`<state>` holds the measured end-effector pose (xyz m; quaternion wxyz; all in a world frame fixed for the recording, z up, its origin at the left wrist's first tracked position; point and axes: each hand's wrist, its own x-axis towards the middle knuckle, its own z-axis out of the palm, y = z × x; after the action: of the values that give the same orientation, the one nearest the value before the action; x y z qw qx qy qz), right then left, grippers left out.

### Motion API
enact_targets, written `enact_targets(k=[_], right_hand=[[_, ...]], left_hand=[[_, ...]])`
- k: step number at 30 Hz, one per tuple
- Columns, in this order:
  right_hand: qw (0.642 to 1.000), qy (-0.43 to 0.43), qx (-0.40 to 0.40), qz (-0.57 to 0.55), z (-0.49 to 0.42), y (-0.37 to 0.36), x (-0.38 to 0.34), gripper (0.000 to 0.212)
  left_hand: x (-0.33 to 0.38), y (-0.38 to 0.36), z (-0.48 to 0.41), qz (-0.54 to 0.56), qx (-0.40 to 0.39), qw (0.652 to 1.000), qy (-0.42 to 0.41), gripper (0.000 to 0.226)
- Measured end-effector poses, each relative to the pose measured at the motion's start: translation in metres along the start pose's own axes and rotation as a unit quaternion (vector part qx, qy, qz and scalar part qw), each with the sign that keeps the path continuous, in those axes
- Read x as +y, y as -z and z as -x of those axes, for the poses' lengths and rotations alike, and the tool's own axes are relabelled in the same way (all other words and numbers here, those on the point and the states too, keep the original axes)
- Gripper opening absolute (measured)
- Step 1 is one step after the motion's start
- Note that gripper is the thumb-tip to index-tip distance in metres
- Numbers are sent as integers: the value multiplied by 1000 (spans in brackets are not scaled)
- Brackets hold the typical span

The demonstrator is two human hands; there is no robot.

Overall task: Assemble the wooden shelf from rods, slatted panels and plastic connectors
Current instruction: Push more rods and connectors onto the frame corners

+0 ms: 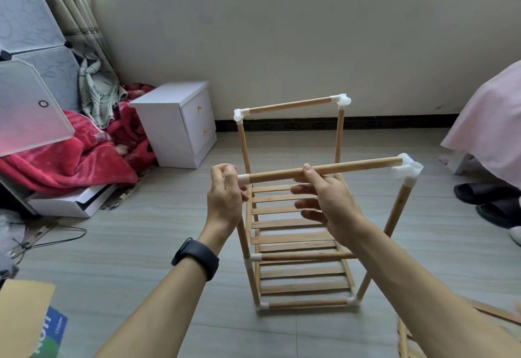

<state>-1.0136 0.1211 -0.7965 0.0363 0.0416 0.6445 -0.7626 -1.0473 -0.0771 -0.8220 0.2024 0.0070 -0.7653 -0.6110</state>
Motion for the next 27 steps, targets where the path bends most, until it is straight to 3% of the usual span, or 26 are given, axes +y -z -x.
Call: enact_targets(k=[3,6,9,11,13,15,18,24,27], right_hand=[[989,90,52,101,8,20,-2,38],[933,247,200,169,15,50,-12,25],[851,319,353,222,17,81,-17,9],[842,284,407,212,15,102,-12,24],[875,206,396,189,13,120,-6,39],[919,135,334,162,12,128,0,49],[949,123,243,159,10,133,7,46],[947,153,206,191,11,141,8,51],[942,170,183,224,14,142,13,50]], left_hand=[[1,3,0,-60,4,998,0,29],[7,3,1,-158,41,986,-41,29],[25,-6,4,-288,69,936,-190,36],[40,-28,8,-308,22,901,-305,40],[56,-62,15,-304,-58,878,-365,41],[72,-103,25,-317,-142,853,-390,44],[88,-158,31,-353,-235,820,-384,52],[79,-186,25,-413,-241,764,-433,47],[67,-170,27,-412,-242,760,-440,51]])
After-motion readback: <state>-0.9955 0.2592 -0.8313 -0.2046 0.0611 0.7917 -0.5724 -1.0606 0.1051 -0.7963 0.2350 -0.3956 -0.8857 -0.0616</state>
